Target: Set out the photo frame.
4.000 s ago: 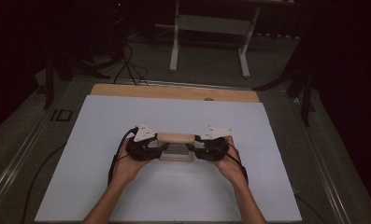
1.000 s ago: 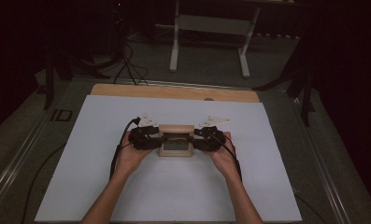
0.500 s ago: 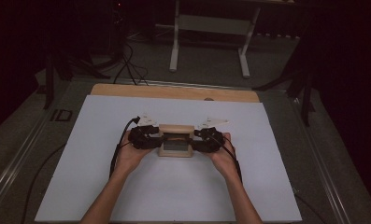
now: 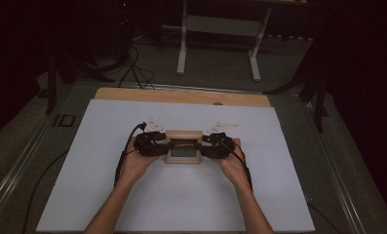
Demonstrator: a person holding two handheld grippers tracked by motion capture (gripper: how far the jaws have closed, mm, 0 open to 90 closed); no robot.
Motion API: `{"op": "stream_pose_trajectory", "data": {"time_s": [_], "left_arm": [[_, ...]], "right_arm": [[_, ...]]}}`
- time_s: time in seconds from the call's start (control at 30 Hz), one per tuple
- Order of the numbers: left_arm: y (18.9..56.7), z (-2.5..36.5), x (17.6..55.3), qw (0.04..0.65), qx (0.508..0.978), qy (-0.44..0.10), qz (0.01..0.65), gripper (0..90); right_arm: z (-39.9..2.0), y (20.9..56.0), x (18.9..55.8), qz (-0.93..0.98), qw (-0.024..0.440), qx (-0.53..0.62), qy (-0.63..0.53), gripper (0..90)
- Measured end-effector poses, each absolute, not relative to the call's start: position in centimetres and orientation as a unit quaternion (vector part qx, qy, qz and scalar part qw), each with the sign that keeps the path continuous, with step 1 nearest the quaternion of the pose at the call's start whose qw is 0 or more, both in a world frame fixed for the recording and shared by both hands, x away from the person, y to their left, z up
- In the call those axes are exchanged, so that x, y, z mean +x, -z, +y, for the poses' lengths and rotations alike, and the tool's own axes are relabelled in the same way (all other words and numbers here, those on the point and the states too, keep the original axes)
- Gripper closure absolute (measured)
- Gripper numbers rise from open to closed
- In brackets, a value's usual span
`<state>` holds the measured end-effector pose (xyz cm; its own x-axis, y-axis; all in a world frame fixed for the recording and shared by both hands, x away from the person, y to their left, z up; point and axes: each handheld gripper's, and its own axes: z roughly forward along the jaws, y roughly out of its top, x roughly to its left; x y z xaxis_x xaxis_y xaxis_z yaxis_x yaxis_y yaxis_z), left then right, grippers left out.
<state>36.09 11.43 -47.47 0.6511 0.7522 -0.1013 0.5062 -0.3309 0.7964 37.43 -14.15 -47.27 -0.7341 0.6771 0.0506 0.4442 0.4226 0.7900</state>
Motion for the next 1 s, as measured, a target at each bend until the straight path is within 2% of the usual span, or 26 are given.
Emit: {"op": "stream_pose_trajectory", "data": {"time_s": [0.2, 0.4, 1.0], "left_arm": [[47.7, 11.5, 36.1, 0.423, 0.802, -0.142, 0.396, 46.0], [47.8, 12.1, 35.9, 0.428, 0.797, -0.139, 0.403, 43.2], [46.9, 14.3, 33.9, 0.439, 0.788, -0.152, 0.405, 43.4]], "right_arm": [[-14.1, 47.3, 37.3, 0.837, 0.132, 0.335, -0.413, 46.3], [-14.2, 47.1, 37.1, 0.834, 0.134, 0.335, -0.417, 42.7], [-15.8, 46.4, 35.8, 0.824, 0.143, 0.335, -0.433, 42.3]]}}
